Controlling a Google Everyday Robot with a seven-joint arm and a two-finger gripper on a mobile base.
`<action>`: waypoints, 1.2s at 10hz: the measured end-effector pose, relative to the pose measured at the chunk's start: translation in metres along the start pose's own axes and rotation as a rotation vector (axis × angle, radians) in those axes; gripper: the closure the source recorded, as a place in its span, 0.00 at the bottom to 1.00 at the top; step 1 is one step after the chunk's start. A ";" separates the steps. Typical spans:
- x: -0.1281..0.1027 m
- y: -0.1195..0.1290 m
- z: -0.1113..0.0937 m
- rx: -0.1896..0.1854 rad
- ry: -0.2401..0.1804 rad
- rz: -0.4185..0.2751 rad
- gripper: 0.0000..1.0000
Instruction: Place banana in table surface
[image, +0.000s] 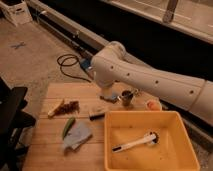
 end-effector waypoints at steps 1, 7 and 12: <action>-0.012 -0.017 0.003 0.017 -0.013 -0.022 0.35; -0.123 -0.126 0.034 0.104 -0.167 -0.252 0.35; -0.152 -0.145 0.050 0.112 -0.220 -0.282 0.35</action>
